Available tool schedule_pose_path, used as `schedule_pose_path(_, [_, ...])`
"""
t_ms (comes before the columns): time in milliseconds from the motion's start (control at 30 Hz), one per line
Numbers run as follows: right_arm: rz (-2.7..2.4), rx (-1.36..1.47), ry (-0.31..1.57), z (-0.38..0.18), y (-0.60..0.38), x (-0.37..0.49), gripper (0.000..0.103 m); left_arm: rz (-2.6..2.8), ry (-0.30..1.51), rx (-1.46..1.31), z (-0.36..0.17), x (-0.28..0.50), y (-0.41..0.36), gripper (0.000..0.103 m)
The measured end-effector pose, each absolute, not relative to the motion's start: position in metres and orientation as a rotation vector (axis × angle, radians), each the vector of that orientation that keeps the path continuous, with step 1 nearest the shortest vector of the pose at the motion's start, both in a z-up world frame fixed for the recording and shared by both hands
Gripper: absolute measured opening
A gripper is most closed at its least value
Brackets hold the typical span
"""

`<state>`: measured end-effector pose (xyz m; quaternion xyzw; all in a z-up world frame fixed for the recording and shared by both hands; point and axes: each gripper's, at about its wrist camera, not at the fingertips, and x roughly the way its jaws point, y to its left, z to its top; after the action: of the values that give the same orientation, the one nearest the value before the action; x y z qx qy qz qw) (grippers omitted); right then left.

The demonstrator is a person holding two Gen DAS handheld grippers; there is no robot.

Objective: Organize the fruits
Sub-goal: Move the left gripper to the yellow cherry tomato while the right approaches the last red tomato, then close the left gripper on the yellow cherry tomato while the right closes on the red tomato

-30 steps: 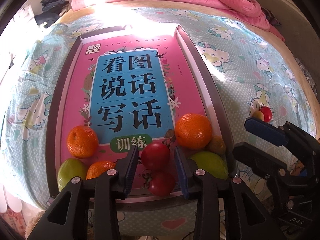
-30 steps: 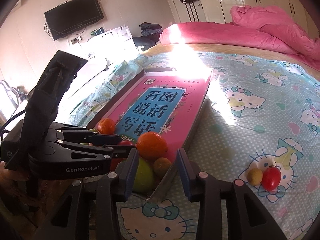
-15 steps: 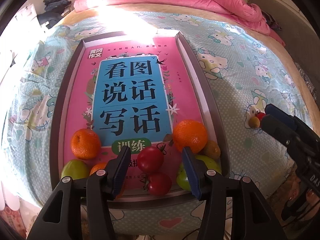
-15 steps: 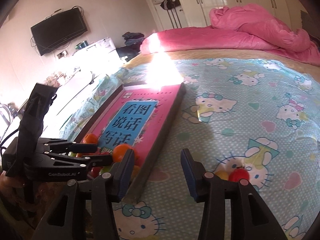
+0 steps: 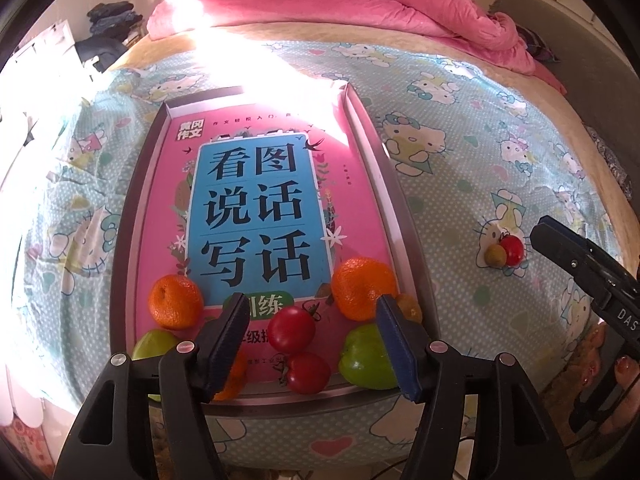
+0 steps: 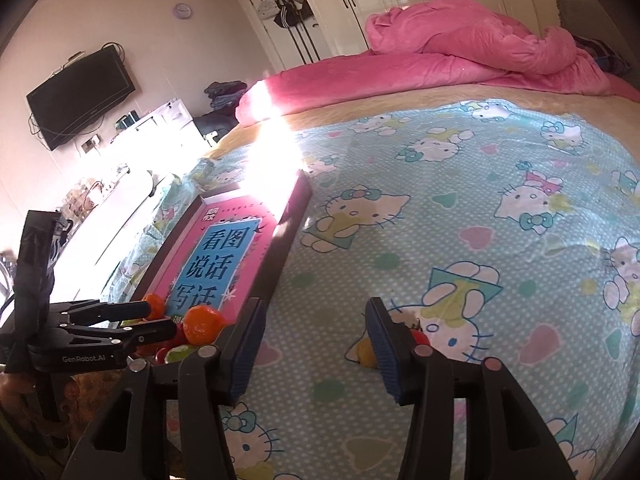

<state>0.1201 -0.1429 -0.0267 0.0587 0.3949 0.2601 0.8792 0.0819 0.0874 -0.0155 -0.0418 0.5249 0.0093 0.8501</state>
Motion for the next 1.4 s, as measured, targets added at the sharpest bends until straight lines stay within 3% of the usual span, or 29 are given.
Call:
schedule_pose_path(400, [0.470, 0.112, 0.858, -0.030, -0.169, 0.120, 0.056, -0.075, 1.021, -0.126, 0.006, 0.082, 0.067, 0.068])
schedule_pose_path(967, [0.422, 0.117, 1.006, -0.072, -0.185, 0.139, 0.055, -0.258, 1.101, -0.002, -0.018, 0.104, -0.021, 0.068])
schedule_pose_path(1100, [0.438, 0.128, 1.017, -0.077, -0.182, 0.145, 0.051, -0.277, 1.117, 0.021, -0.025, 0.114, -0.036, 0.068])
schedule_pose_path(1267, [0.459, 0.132, 1.038, -0.083, -0.179, 0.150, 0.038, -0.301, 1.143, 0.023, -0.034, 0.126, -0.047, 0.067])
schedule_pose_path(1300, [0.459, 0.131, 1.042, -0.083, -0.179, 0.151, 0.032, -0.309, 1.148, 0.018, -0.037, 0.128, -0.049, 0.067])
schedule_pose_path(1400, [0.445, 0.111, 1.041, -0.082, -0.181, 0.151, 0.031, -0.320, 1.172, 0.001, -0.045, 0.136, -0.052, 0.067])
